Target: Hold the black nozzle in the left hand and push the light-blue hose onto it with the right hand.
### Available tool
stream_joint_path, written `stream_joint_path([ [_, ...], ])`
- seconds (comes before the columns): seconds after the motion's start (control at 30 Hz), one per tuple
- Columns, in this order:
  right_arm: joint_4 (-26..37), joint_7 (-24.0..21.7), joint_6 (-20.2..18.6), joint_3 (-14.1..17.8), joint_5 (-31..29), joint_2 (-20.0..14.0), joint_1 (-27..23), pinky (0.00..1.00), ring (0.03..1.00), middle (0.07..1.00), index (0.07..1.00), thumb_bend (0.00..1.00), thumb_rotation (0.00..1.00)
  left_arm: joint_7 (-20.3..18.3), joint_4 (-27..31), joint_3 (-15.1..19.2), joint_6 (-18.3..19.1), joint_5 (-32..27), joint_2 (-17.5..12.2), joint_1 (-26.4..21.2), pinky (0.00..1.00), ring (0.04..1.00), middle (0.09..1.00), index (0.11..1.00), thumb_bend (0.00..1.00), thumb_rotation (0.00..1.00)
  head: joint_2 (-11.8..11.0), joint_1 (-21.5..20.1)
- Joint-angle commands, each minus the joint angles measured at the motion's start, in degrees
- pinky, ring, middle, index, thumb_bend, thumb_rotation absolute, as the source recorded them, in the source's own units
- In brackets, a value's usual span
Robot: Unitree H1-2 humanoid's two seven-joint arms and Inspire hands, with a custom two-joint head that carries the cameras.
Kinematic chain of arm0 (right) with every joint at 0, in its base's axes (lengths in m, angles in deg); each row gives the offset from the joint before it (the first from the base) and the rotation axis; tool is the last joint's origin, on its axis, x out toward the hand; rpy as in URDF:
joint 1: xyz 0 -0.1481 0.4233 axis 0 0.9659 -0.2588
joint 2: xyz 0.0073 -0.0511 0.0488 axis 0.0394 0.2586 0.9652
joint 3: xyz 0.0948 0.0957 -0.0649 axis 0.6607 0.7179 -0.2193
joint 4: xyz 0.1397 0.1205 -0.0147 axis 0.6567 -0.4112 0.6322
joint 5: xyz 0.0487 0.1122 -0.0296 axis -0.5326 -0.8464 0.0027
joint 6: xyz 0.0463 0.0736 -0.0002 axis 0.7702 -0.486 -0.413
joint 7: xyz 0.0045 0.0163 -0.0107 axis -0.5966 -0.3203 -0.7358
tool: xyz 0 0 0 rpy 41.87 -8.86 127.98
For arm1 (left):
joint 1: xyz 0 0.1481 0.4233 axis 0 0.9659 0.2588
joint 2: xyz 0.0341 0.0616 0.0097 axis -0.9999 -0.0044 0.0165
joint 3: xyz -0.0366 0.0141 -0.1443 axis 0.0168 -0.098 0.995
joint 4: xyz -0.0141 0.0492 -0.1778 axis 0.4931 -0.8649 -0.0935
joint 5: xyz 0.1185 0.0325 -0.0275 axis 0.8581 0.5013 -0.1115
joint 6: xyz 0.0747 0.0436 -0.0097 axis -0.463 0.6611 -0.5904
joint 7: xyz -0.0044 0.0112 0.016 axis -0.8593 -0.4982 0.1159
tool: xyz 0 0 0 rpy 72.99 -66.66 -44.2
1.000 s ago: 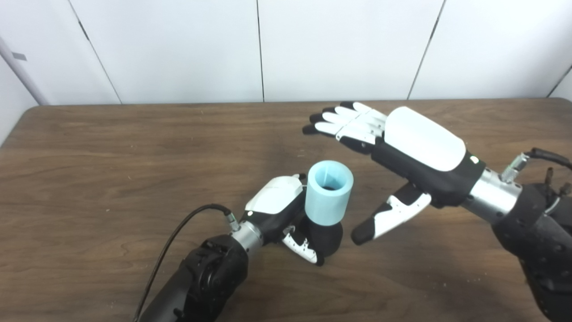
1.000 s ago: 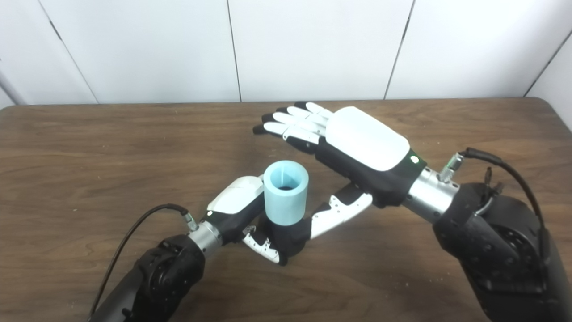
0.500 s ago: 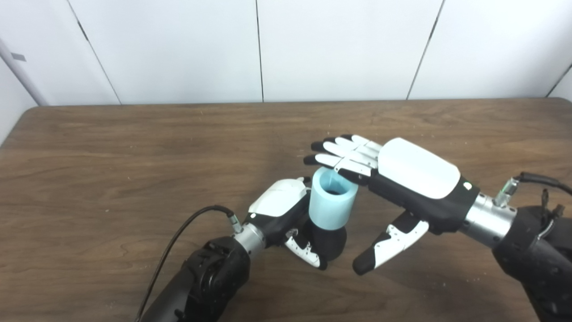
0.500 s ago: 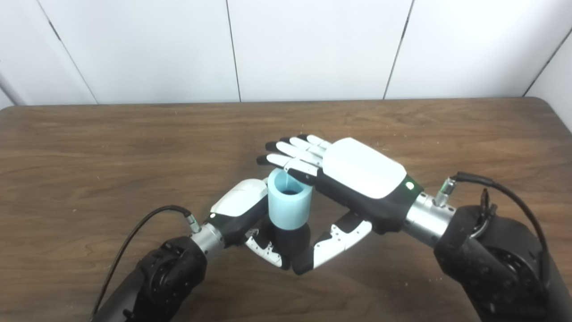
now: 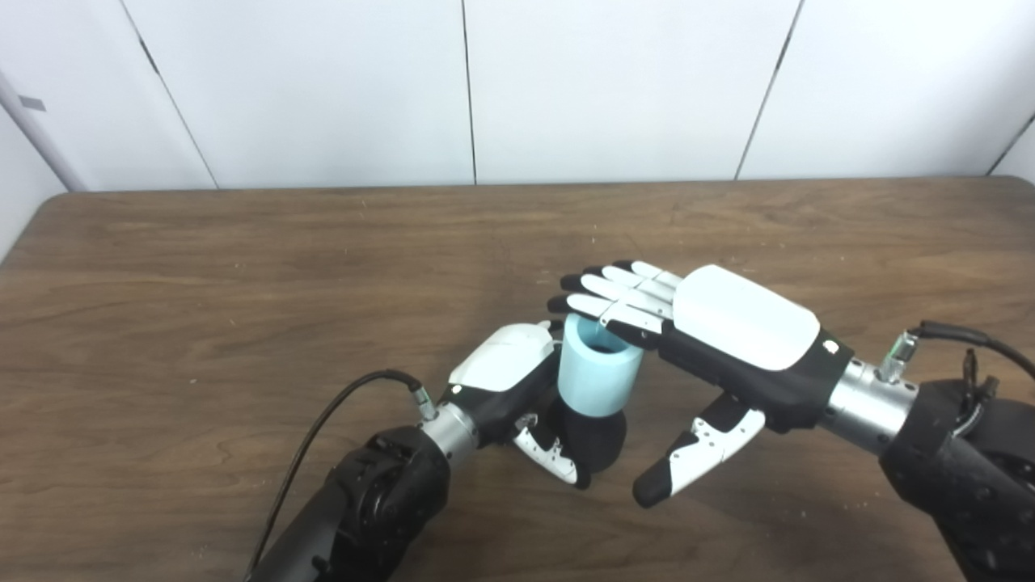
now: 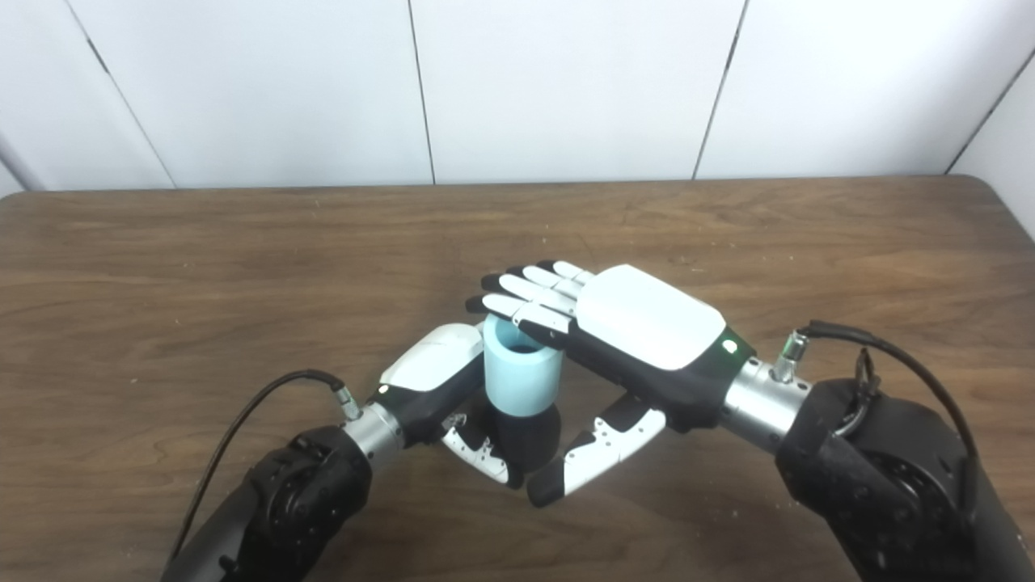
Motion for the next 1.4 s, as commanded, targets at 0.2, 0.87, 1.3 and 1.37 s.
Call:
stream_joint_path([
  [0.2,3.45,0.01,0.61,2.41,-0.86,-1.45,-1.96,1.00,1.000,1.000,0.966,0.75,1.00,-4.12,-2.29,-1.26,1.73,1.14,-1.65,1.79,1.00,0.703,0.495,0.483,0.52,0.00,-0.02,-0.19],
  [0.87,3.31,0.93,4.47,2.27,-0.01,-0.35,1.02,1.00,1.000,1.000,0.958,0.71,1.00,-4.65,-1.92,-0.98,2.40,1.99,-1.72,1.85,1.00,0.705,0.548,0.438,0.51,0.00,0.60,-0.49],
  [1.3,2.18,-0.22,5.06,-0.28,2.23,0.27,1.75,1.00,1.000,0.995,0.952,0.71,1.00,-4.90,-1.64,-1.59,2.01,2.65,-1.88,1.50,1.00,0.706,0.543,0.447,0.51,0.00,0.51,-0.50],
  [1.37,1.55,-0.26,5.53,-0.70,2.53,0.27,2.08,1.00,1.000,0.993,0.952,0.71,1.00,-4.96,-1.48,-1.48,2.06,2.43,-1.86,1.48,1.00,0.703,0.533,0.458,0.52,0.00,0.51,-0.47],
])
